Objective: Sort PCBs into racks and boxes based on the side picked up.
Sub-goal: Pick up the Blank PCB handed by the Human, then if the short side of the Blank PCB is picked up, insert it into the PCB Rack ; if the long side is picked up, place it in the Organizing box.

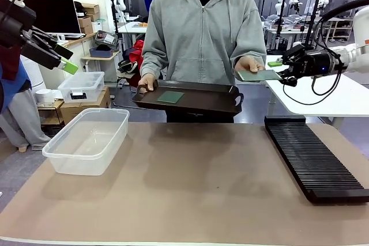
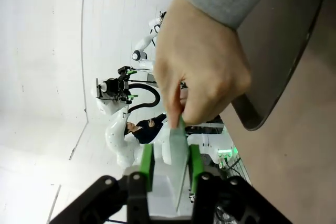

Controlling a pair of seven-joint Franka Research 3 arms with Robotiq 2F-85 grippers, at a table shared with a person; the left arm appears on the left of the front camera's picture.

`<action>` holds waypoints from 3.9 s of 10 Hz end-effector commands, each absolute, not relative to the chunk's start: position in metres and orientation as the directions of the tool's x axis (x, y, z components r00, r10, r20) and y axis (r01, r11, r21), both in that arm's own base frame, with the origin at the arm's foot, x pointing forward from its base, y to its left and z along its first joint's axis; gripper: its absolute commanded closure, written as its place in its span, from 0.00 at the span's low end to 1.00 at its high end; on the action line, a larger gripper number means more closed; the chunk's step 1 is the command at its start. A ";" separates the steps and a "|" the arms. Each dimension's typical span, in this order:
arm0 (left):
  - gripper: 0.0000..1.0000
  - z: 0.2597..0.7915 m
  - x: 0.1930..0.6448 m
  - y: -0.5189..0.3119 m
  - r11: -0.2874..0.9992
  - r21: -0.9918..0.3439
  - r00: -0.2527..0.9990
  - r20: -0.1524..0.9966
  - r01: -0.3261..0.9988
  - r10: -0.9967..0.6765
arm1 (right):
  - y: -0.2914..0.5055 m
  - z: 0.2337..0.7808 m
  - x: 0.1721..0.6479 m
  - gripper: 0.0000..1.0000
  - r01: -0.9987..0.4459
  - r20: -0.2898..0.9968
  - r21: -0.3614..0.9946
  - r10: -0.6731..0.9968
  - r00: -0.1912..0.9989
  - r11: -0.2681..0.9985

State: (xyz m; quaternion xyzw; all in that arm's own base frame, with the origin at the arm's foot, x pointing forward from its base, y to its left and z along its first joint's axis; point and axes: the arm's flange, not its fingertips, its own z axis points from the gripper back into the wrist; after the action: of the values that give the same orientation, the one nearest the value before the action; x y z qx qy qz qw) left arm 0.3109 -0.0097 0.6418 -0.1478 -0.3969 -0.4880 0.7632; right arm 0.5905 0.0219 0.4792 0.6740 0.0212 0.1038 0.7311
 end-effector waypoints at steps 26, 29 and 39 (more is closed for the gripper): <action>0.00 0.641 0.312 -0.010 0.480 0.161 0.209 0.750 0.862 -0.627 | 0.021 0.471 0.594 1.00 -0.077 0.065 0.996 0.219 0.973 0.046; 0.00 0.641 0.312 -0.010 0.480 0.161 0.209 0.750 0.862 -0.627 | 0.021 0.471 0.594 1.00 -0.077 0.065 0.996 0.219 0.973 0.046; 0.00 0.641 0.312 -0.010 0.480 0.161 0.209 0.750 0.862 -0.627 | -0.057 0.490 0.566 0.98 -0.667 0.642 0.745 0.271 0.717 0.000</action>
State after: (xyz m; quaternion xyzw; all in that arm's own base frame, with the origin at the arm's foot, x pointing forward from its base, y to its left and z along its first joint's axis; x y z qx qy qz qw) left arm 0.3110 -0.0097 0.6418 -0.1478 -0.3968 -0.4881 0.7632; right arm 0.5777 -0.0480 0.4925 0.6338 -0.1204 0.3027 0.7015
